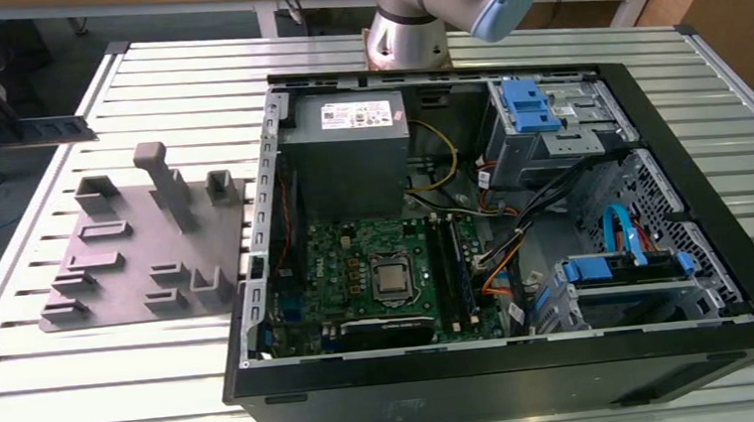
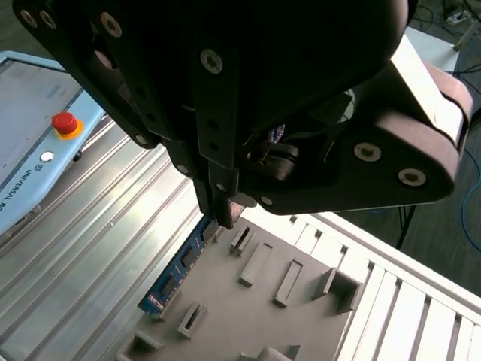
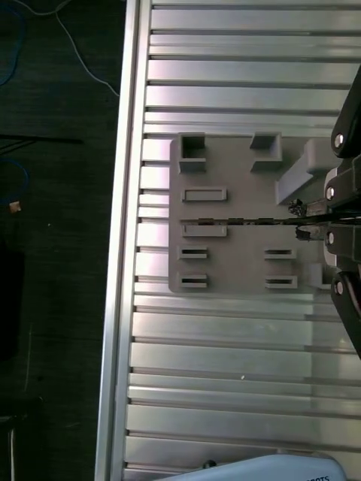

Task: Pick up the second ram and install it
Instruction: 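Pick up the second ram and move it above second insertion slot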

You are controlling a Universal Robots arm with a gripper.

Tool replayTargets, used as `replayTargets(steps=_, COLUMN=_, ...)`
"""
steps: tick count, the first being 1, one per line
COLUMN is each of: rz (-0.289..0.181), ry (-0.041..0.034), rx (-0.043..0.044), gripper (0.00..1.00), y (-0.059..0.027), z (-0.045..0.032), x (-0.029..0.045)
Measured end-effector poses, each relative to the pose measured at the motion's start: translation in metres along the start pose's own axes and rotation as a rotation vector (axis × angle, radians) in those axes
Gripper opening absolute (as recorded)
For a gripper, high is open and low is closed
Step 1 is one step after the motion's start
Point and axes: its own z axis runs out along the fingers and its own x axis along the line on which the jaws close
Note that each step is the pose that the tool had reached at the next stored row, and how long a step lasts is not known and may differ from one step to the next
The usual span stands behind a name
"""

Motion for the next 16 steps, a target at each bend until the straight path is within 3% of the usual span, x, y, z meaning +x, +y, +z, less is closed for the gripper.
replayTargets(steps=16, rz=0.000, ry=-0.0002, rx=-0.0044, gripper=0.14, y=-0.0697, z=-0.0019, x=0.0019)
